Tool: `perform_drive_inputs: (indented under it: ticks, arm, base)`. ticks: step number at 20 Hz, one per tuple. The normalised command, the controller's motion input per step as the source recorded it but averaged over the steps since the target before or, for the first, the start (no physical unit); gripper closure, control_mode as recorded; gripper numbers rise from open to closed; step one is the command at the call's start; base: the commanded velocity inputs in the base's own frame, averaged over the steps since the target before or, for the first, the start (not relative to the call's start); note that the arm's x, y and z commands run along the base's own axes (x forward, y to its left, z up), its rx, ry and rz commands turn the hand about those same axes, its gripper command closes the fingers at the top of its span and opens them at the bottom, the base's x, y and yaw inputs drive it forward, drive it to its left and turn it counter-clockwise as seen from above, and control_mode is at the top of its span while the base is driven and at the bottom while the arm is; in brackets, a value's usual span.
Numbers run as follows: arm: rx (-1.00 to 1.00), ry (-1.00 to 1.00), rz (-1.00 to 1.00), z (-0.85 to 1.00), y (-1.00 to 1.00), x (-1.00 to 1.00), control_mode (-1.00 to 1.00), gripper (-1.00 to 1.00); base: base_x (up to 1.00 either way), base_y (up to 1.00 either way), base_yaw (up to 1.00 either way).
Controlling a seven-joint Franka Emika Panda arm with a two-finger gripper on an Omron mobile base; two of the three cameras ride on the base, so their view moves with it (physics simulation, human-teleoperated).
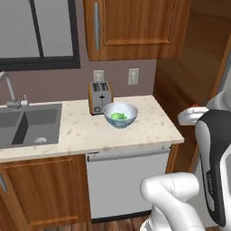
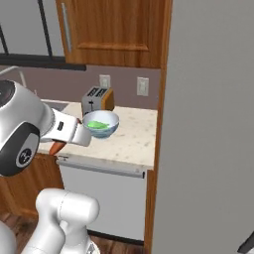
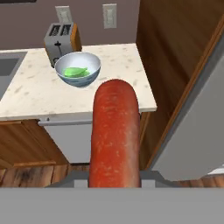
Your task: Take the corn, carrot, and lemon from the freezer and place them in the bowl on the counter.
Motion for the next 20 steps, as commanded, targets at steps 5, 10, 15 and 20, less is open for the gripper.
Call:
perform_drive_inputs:
  ticks: [5,10,15,20]
  arm:
    - [0.0,0.0,0.0,0.0,0.0,0.0,1.0,1.0]
    - [0.0,0.0,0.0,0.0,0.0,0.0,1.0,1.0]
    - [0.0,0.0,0.0,0.0,0.0,0.0,1.0,1.0]
    - [0.0,0.0,0.0,0.0,0.0,0.0,1.0,1.0]
  base:
    - [0.49,0.34,-0.02]
    - [0.52,0.07,-0.02]
    - [0.42,0.24,-0.07]
    - [0.42,0.47,-0.05]
